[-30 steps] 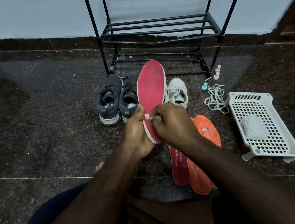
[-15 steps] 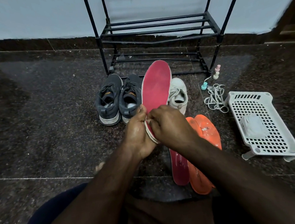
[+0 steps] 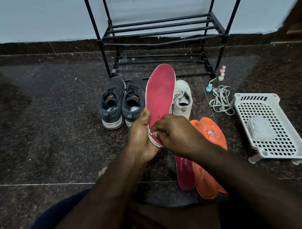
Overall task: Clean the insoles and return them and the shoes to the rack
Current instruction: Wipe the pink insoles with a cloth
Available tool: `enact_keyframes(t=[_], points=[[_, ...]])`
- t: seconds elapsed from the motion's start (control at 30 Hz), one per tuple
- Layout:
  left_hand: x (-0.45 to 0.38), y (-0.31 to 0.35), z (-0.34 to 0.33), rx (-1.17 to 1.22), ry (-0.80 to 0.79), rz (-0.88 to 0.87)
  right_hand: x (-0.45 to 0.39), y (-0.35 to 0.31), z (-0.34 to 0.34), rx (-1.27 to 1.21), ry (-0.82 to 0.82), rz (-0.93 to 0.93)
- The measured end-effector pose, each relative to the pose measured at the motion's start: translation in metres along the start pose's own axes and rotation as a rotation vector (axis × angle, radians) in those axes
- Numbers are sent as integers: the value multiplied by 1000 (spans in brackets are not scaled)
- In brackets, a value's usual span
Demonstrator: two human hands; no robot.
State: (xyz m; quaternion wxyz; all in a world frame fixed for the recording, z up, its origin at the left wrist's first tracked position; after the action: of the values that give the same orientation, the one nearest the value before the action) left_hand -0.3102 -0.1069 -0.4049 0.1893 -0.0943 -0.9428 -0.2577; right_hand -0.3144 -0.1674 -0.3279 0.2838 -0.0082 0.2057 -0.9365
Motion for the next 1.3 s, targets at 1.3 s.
enact_keyframes(t=[1.3], points=[[-2, 2, -9, 4, -161, 23, 2, 62, 55, -561, 465, -188]])
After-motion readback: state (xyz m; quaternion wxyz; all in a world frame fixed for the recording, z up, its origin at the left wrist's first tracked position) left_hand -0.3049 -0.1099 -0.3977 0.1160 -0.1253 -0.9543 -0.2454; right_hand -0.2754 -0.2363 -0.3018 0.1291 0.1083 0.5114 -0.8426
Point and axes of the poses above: each hand's wrist, its own x-axis away from the middle knuckle, its own z-axis out of the back of the hand, y = z × x, the point moved 9 cm from there along -x, towards the middle knuckle, and after that the axes turned 9 degrees about x, right-handed, at the moved point
